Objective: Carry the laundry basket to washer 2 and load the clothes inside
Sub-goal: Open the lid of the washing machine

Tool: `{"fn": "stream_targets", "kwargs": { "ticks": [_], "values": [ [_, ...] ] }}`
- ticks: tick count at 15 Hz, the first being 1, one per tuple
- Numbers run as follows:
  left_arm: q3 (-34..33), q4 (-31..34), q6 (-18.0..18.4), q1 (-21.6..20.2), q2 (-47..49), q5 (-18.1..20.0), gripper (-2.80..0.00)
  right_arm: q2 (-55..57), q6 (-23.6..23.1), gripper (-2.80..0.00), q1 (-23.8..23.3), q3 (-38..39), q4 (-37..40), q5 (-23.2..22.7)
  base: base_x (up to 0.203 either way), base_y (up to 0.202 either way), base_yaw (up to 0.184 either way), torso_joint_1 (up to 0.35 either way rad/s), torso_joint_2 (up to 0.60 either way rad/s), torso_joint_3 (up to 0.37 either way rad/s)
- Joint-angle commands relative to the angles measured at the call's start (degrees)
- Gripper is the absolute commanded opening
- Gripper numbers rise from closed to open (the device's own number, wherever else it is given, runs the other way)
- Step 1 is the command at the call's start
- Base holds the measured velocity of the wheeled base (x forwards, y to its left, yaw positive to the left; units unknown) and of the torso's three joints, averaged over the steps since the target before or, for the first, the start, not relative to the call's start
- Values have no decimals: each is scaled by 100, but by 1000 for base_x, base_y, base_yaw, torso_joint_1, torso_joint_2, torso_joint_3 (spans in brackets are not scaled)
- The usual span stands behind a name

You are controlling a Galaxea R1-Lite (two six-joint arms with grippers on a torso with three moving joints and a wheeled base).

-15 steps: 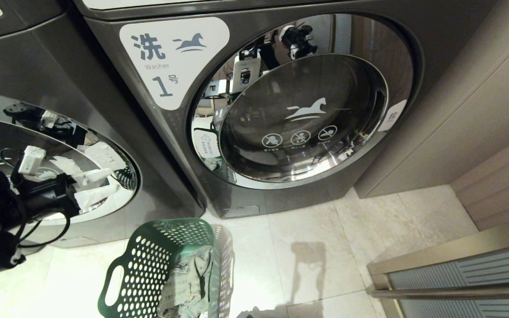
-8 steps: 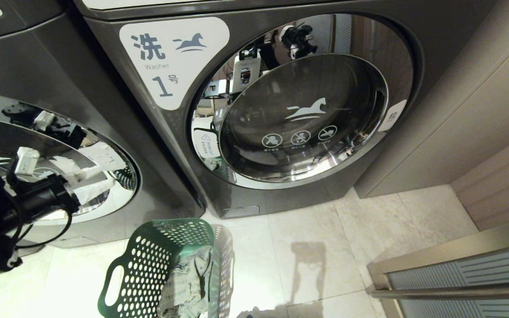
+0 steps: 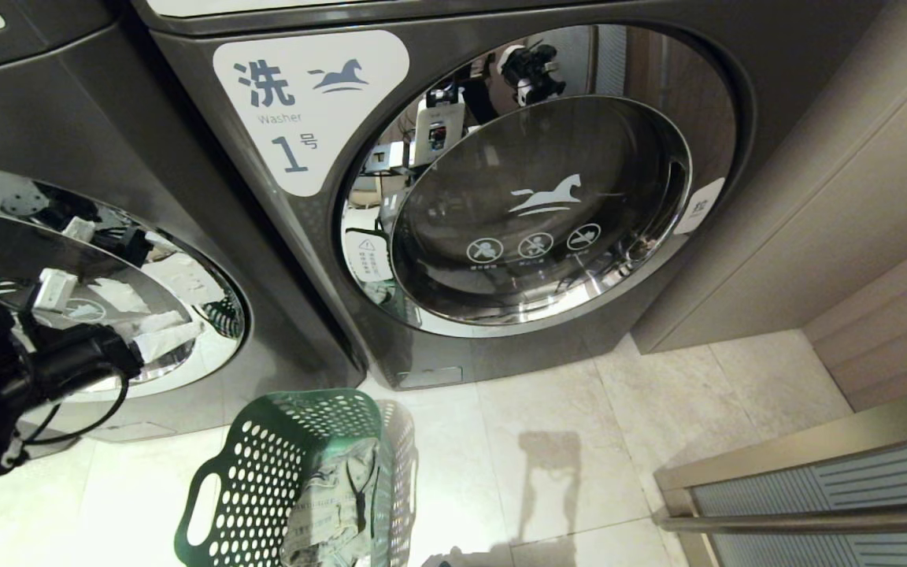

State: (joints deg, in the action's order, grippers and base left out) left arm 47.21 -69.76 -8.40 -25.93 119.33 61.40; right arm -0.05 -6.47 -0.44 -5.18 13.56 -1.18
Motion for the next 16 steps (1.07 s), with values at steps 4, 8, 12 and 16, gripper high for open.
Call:
{"fn": "stream_targets", "kwargs": {
  "ticks": [4, 8, 12, 16],
  "values": [
    [351, 342, 6, 0, -137, 19, 0, 5, -3, -280, 0, 0, 7, -5, 0, 0, 0, 0, 0, 0],
    [390, 344, 578, 43, -14, 21, 0, 5, -3, -280, 0, 0, 7, -5, 0, 0, 0, 0, 0, 0],
    [639, 352, 690, 79, 120, -239, 0, 5, -11, -280, 0, 0, 7, -5, 0, 0, 0, 0, 0, 0],
    [823, 367, 682, 121, 176, -446, 0, 5, -12, -280, 0, 0, 7, -5, 0, 0, 0, 0, 0, 0]
  ]
}}
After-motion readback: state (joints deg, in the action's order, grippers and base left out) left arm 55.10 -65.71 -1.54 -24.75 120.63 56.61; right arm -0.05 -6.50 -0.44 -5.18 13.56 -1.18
